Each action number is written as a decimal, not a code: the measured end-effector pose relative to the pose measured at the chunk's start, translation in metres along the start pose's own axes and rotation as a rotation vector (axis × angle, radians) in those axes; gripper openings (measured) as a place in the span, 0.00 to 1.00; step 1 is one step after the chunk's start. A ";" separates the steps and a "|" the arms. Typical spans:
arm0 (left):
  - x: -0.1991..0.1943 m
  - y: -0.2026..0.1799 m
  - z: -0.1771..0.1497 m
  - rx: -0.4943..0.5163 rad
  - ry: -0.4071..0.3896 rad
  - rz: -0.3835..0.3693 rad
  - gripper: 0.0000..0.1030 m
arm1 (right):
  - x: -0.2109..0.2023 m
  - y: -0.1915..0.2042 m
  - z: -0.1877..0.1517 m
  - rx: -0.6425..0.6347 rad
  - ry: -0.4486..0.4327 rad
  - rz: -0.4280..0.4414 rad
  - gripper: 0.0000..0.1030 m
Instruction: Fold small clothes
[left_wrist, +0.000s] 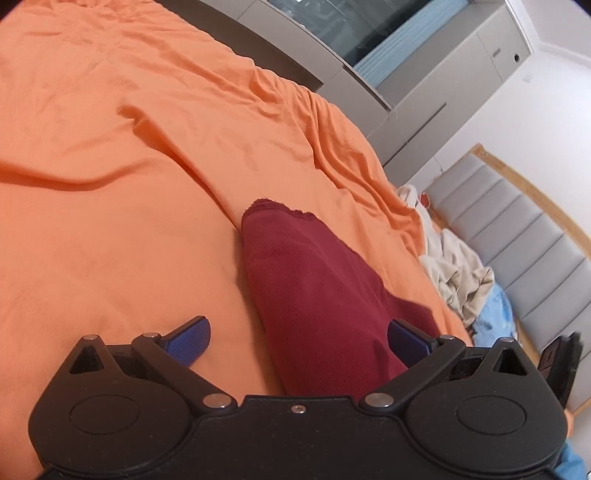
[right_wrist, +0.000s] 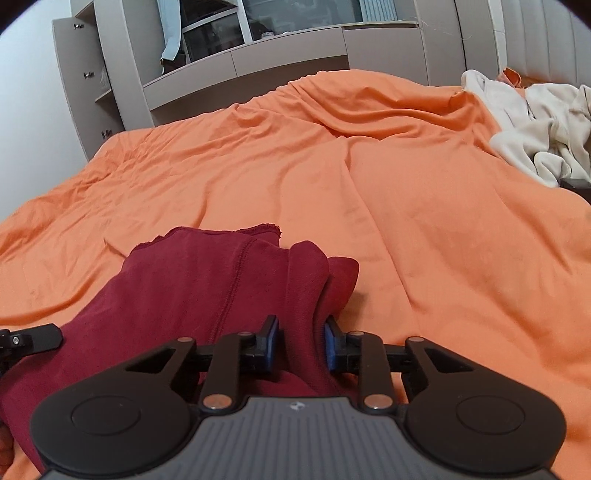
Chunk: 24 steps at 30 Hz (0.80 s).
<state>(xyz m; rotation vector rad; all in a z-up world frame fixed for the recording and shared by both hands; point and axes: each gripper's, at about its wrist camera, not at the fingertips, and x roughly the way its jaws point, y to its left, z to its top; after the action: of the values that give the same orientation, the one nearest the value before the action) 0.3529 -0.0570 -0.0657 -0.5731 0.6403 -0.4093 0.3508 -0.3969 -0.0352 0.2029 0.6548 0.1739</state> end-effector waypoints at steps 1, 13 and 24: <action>0.001 -0.001 -0.001 0.010 0.005 0.004 0.97 | 0.001 -0.001 0.000 0.004 0.005 -0.002 0.29; 0.011 0.000 0.002 -0.020 0.085 -0.045 0.76 | 0.007 -0.009 -0.001 0.042 0.041 -0.003 0.36; 0.022 -0.008 0.002 -0.063 0.119 -0.022 0.49 | 0.005 -0.008 -0.001 0.051 0.023 0.005 0.23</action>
<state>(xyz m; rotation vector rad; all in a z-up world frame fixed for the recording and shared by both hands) 0.3688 -0.0742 -0.0689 -0.6188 0.7638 -0.4474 0.3547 -0.4031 -0.0412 0.2520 0.6823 0.1642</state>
